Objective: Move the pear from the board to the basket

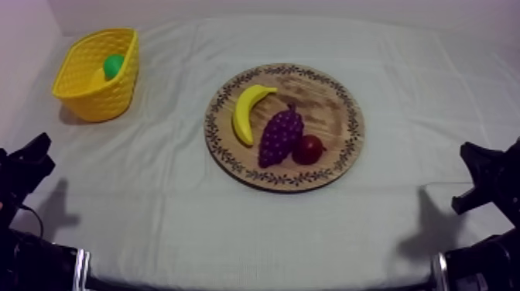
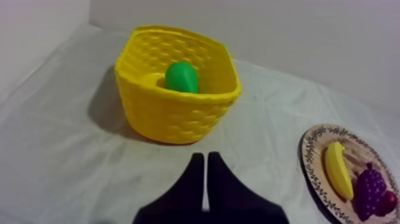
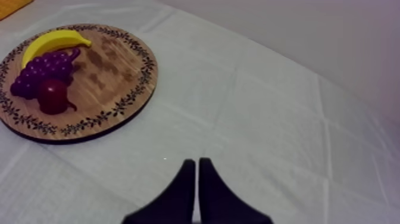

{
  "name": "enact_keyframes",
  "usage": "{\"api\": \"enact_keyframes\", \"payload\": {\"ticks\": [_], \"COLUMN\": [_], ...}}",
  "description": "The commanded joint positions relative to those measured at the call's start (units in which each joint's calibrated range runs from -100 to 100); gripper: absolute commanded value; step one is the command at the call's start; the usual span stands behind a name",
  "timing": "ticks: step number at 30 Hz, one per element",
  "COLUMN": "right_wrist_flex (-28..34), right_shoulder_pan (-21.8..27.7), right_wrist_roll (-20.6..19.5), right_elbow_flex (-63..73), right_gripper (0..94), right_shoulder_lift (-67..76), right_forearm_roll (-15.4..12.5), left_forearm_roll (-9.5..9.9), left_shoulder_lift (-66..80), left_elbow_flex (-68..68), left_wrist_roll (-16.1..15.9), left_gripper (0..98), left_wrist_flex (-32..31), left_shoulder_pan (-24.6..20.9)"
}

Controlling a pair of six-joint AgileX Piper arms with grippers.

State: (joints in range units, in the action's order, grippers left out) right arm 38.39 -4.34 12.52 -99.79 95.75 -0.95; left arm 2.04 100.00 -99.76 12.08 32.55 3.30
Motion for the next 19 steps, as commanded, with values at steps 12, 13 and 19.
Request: {"api": "enact_keyframes", "payload": {"ticks": [12,13,19], "right_wrist_flex": [0.0,0.0,0.0], "right_shoulder_pan": [0.0,0.0,0.0], "right_wrist_roll": [0.0,0.0,0.0], "right_elbow_flex": [0.0,0.0,0.0], "right_gripper": [0.3,0.3,0.3], "right_shoulder_lift": [0.0,0.0,0.0], "right_forearm_roll": [0.0,0.0,0.0], "left_forearm_roll": [-0.02,-0.02,-0.02], "left_shoulder_lift": [0.0,0.0,0.0], "left_elbow_flex": [0.0,0.0,0.0], "left_wrist_roll": [-0.2,-0.2,-0.2], "left_gripper": [0.0,0.0,0.0], "left_wrist_flex": [-0.1,-0.1,-0.1], "left_shoulder_pan": [0.0,0.0,0.0]}}
